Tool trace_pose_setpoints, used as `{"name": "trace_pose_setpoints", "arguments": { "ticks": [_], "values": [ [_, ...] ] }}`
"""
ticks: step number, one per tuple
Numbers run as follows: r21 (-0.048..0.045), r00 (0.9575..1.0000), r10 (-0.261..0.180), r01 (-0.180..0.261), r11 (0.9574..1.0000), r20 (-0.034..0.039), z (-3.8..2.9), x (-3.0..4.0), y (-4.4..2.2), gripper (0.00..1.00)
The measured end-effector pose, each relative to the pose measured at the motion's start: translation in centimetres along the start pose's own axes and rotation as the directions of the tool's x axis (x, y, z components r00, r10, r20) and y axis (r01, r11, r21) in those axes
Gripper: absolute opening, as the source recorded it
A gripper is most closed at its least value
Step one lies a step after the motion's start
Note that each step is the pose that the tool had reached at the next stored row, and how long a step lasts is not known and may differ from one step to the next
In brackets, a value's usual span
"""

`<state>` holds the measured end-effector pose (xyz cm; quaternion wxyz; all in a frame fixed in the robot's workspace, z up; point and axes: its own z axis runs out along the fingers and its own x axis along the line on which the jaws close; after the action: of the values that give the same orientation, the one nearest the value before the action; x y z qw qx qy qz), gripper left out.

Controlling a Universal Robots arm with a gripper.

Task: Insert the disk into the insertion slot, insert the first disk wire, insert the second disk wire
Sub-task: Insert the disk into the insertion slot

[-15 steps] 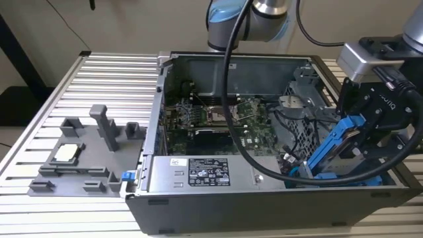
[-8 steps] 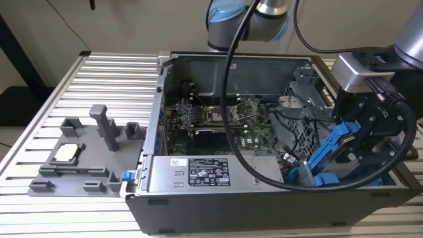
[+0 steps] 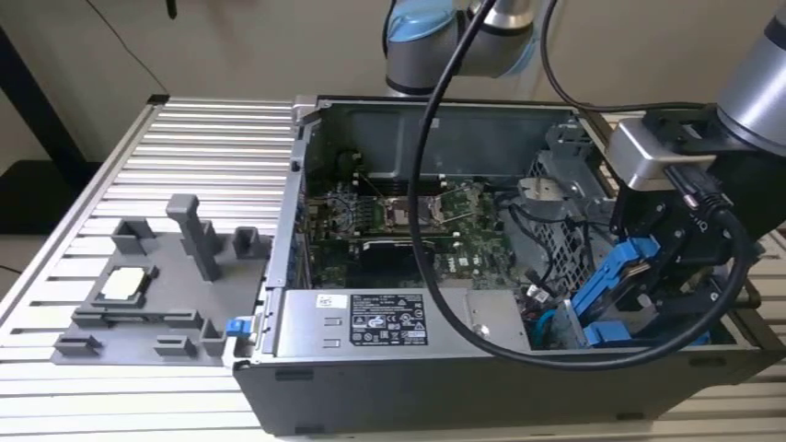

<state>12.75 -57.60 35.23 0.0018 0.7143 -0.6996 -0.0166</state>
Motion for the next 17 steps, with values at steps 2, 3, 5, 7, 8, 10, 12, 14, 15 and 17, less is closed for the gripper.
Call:
{"name": "trace_pose_setpoints", "arguments": {
  "ticks": [2,3,5,7,8,10,12,14,15,17],
  "values": [
    [0.0002,1.0000,0.000,0.000,1.0000,0.0001,0.00,0.00,0.00,0.33],
    [0.0002,1.0000,0.000,0.000,1.0000,0.0001,0.00,0.00,0.00,0.33],
    [0.0005,1.0000,0.000,0.000,1.0000,0.0000,0.01,0.00,-0.01,0.33],
    [0.0003,1.0000,0.000,0.000,1.0000,0.0002,0.01,0.00,-0.01,0.34],
    [0.0003,1.0000,0.000,0.000,1.0000,0.0001,0.01,0.00,0.00,0.41],
    [0.0003,1.0000,0.000,0.000,1.0000,0.0002,-0.06,0.00,0.00,0.41],
    [0.0003,1.0000,0.000,0.000,1.0000,0.0003,-0.81,-0.02,0.02,0.41],
    [0.0002,1.0000,0.000,0.000,1.0000,0.0003,-1.73,-0.04,0.04,0.41],
    [0.0002,1.0000,0.000,0.000,1.0000,0.0001,-2.18,-0.05,0.05,0.41],
    [0.0002,1.0000,0.000,0.000,1.0000,-0.0003,-3.11,-0.07,0.08,0.41]
  ]
}}
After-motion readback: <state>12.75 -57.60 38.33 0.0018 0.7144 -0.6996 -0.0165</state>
